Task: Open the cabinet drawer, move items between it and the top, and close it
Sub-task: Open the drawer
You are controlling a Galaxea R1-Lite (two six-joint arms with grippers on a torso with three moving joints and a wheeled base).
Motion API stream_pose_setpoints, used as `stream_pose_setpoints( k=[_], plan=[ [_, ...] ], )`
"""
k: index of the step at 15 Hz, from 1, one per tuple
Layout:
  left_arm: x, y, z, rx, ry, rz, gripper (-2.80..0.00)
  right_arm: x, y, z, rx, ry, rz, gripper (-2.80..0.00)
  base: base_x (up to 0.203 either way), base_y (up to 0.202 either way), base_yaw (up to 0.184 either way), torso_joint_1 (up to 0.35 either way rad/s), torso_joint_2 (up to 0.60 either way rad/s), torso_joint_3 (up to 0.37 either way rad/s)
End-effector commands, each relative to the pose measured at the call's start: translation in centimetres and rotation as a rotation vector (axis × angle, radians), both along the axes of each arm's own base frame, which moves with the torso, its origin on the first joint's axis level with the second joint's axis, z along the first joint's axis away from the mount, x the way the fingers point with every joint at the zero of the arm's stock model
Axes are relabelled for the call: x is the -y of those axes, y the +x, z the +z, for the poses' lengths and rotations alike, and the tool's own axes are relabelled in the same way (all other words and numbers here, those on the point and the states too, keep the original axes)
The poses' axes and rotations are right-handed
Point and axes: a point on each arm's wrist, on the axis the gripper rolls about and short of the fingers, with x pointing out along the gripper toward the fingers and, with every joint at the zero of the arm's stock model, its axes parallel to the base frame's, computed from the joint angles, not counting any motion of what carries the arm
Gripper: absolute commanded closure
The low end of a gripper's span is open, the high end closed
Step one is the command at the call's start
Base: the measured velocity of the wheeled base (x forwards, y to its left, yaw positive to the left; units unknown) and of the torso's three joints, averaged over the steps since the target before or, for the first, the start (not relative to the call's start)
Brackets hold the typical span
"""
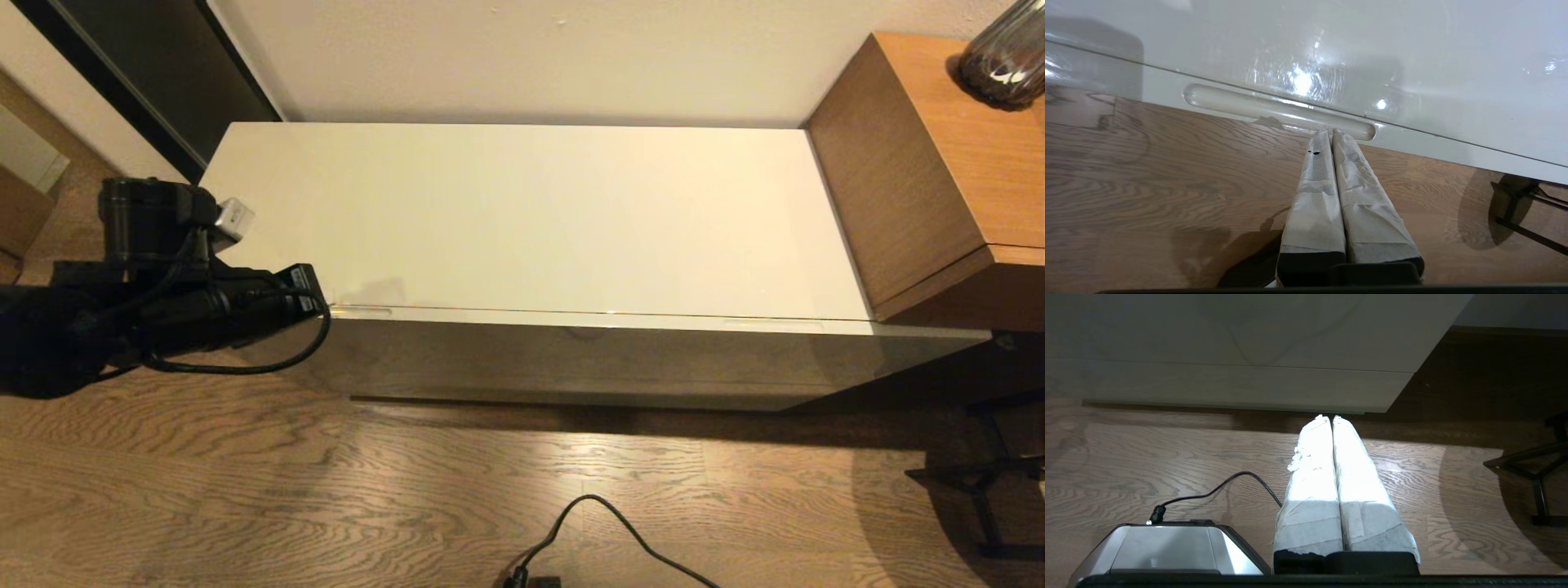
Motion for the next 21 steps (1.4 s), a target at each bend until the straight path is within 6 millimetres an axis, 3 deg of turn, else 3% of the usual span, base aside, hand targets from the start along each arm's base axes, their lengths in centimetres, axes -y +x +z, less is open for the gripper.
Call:
stream_pose_setpoints(
  k=[1, 8, 13, 21],
  plan=[
    [0.1, 0.2, -0.5, -0.016, -0.002, -0.002, 0.0, 0.0, 0.0, 0.0, 0.0, 0.0, 0.0, 0.0, 0.0, 0.0, 0.0, 0.0, 0.0, 0.0],
    [0.2, 2.2, -2.8, -0.071, 0.015, 0.064, 0.0, 0.0, 0.0, 0.0, 0.0, 0.0, 0.0, 0.0, 0.0, 0.0, 0.0, 0.0, 0.0, 0.0],
    [0.2, 2.6, -2.1, -0.042, -0.021, 0.078, 0.0, 0.0, 0.0, 0.0, 0.0, 0.0, 0.0, 0.0, 0.0, 0.0, 0.0, 0.0, 0.0, 0.0],
    [0.3, 3.2, -3.2, -0.079, -0.031, 0.084, 0.0, 0.0, 0.0, 0.0, 0.0, 0.0, 0.0, 0.0, 0.0, 0.0, 0.0, 0.0, 0.0, 0.0]
  ],
)
